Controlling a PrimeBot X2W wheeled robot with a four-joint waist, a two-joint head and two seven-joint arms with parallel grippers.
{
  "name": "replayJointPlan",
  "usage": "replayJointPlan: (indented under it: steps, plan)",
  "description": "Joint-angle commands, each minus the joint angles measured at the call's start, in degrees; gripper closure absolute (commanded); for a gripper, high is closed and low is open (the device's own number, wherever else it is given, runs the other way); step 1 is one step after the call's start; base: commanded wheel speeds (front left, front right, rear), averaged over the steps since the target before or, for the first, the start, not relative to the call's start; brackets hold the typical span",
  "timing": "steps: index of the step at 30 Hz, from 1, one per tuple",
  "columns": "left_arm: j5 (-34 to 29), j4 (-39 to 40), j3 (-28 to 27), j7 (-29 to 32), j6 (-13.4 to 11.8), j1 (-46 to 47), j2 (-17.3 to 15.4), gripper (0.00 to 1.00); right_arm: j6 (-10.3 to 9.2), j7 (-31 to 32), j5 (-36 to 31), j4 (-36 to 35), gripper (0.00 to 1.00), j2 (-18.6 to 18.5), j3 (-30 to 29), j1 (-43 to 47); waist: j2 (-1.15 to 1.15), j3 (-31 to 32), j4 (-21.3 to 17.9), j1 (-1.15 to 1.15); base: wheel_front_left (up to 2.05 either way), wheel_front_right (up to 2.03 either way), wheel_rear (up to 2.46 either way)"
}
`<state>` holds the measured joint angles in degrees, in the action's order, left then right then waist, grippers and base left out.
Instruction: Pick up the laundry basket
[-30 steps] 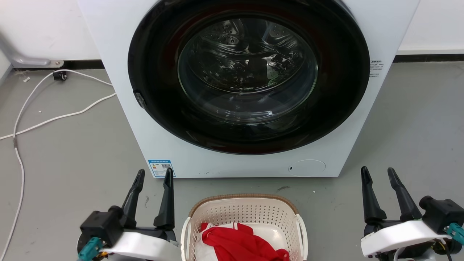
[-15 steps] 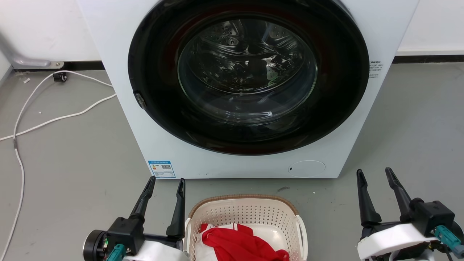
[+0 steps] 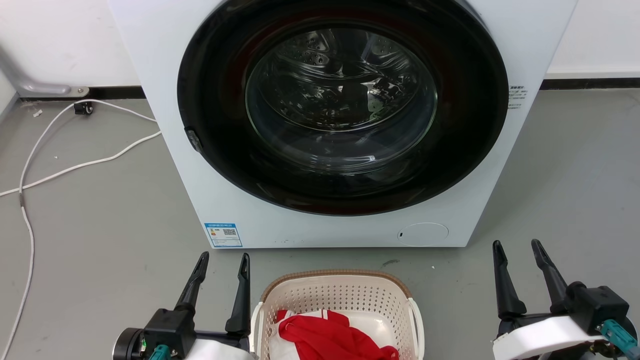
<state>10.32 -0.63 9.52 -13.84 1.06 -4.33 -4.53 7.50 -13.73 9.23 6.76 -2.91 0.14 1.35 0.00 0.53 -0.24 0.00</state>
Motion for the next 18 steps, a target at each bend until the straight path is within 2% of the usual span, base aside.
replayJointPlan:
  steps: [1, 7, 11, 18]
  plan:
    - [-1.07, 0.42, -0.28, -0.55, 0.48, -0.51, 0.25, 0.00, -0.02, -0.53, 0.04, 0.21, 0.00, 0.03, 0.04, 0.14, 0.00, 0.04, -0.02, 0.00, 0.00, 0.00, 0.00]
    - [-4.90, -0.30, -0.19, -1.13, 2.33, -0.63, 0.66, 0.00, -0.02, -1.24, -1.96, 0.97, 0.00, 0.04, 0.50, -0.47, 0.00, 0.10, -0.15, 0.00, 0.00, 0.00, 0.00]
    - [-7.37, -0.28, -0.10, -1.51, 2.59, -0.69, 0.84, 0.00, -0.02, -1.57, -3.32, 0.69, 0.00, 0.05, 0.63, -0.60, 0.00, 0.13, -0.15, 0.00, 0.00, 0.00, 0.00]
    - [-7.52, -0.51, -0.52, -1.39, 2.99, -0.94, 1.11, 0.00, -0.02, -1.57, -3.49, 0.26, 0.00, 0.05, 0.84, -0.29, 0.00, 0.38, -0.05, 0.00, 0.00, 0.00, 0.00]
